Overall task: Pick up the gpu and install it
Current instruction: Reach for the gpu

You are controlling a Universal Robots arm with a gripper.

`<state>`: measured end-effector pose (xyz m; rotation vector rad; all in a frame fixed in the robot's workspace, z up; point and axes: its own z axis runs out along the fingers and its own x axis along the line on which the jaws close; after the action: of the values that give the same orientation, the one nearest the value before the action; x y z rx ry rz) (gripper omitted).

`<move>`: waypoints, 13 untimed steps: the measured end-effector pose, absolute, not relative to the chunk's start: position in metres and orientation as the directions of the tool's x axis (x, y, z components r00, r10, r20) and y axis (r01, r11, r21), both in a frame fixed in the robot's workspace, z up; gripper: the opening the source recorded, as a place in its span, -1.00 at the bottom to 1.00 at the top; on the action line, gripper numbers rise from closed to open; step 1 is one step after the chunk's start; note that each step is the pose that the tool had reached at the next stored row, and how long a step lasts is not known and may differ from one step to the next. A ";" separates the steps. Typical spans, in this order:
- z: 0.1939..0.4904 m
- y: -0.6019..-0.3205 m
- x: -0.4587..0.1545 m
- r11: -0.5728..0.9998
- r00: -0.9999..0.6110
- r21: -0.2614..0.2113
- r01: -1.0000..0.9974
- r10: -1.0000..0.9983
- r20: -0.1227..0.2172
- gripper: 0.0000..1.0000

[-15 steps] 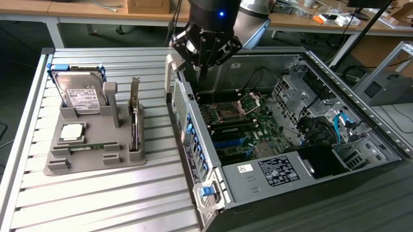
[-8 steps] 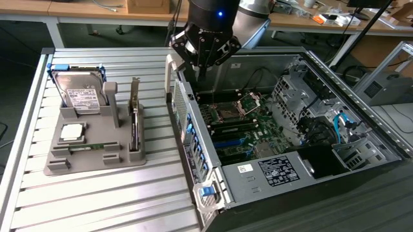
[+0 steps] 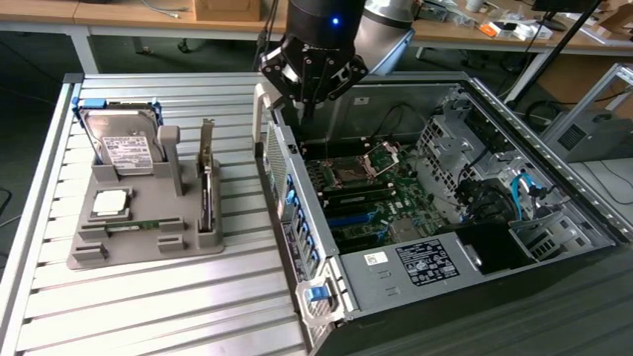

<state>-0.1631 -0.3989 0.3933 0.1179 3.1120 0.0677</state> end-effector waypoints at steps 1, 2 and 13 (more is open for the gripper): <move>0.393 -0.399 -0.163 0.996 -0.997 0.044 0.075 0.076 -0.025 -0.79; 0.393 -0.399 -0.164 0.996 -0.997 0.044 0.075 0.076 -0.025 -0.79; 0.393 -0.399 -0.166 0.996 -0.997 0.044 0.075 0.076 -0.025 -0.79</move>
<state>-0.1665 -0.3989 0.3933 0.1179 3.1120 0.0676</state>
